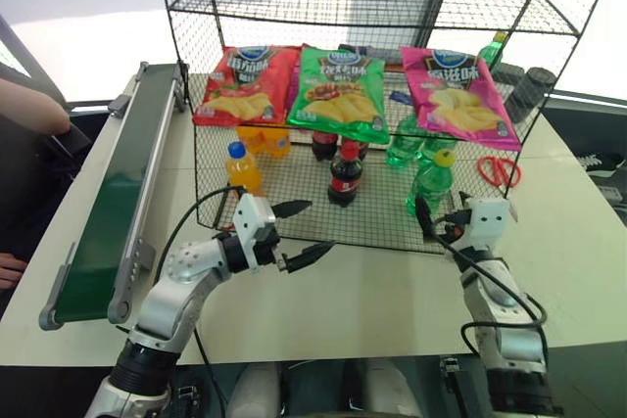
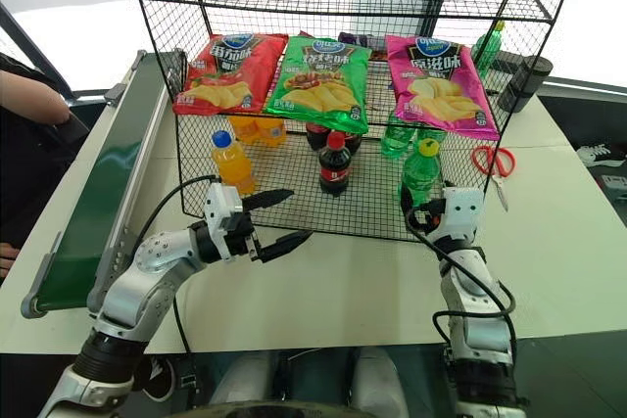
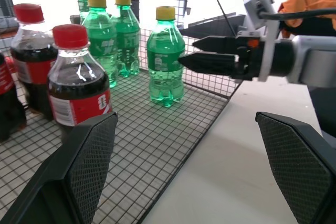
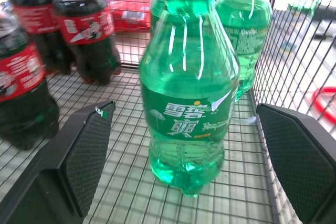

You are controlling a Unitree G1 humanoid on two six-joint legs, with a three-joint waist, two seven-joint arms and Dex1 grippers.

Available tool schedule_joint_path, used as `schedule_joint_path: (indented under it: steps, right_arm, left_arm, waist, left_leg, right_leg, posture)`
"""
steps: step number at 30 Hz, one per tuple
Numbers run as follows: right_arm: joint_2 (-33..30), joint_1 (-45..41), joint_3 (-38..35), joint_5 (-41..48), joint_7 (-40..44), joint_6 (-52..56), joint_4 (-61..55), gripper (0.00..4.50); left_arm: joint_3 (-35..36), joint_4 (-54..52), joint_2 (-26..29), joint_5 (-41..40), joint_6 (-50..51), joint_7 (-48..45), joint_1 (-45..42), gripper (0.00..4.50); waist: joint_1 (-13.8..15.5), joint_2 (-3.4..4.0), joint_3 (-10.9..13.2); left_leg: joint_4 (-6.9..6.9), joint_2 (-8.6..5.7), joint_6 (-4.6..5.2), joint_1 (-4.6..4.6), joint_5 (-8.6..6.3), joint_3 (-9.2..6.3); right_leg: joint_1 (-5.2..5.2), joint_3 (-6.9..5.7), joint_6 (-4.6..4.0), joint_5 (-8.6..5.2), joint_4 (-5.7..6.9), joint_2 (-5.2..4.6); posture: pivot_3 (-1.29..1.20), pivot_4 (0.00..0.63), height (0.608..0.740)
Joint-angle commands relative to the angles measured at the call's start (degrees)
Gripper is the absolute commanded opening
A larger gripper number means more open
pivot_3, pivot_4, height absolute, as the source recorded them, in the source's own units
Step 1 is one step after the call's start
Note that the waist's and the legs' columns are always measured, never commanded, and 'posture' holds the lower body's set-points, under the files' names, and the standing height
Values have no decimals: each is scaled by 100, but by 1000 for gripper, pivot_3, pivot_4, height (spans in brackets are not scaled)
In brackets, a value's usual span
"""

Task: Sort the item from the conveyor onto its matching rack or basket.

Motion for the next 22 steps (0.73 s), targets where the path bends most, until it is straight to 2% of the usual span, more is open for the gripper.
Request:
schedule_joint_path:
  steps: [1,6,11,16,22]
  right_arm:
    - [-353,320,54,65,441,94,-869,4491]
    - [-972,1032,-247,769,1418,232,-1649,4491]
    - [-1457,1704,-893,1587,2227,351,-1834,4491]
    - [-1687,1956,-1265,1617,2407,446,-1696,4491]
    - [-1716,1911,-1330,1573,2365,536,-1688,4491]
  left_arm:
    - [286,37,179,92,82,177,32,4500]
    - [821,183,615,190,15,305,336,4500]
    - [1287,330,952,184,-183,223,755,4500]
    - [1491,450,1009,182,-394,160,1051,4500]
    - [1498,488,985,151,-442,102,1083,4500]
  waist:
    - [2,2,-1]
    - [5,0,-1]
    - [17,-2,-1]
    - [18,-5,-3]
    - [18,-6,-3]
  left_leg:
    - [0,0,0,-1,0,0]
    - [-2,0,4,-1,-2,-1]
    - [-2,0,6,0,-3,-1]
    - [-3,1,6,0,-4,-2]
    - [-5,1,6,0,-4,-2]
  right_leg:
    - [0,0,0,0,-1,0]
    - [-1,0,0,0,-3,2]
    - [2,-1,0,-1,-7,-2]
    - [2,-1,-1,-2,-8,-6]
    - [0,0,-2,-2,-8,-8]
  posture:
    - [0,150,724]
    - [0,150,724]
    - [0,150,724]
    - [0,150,724]
    - [0,150,724]
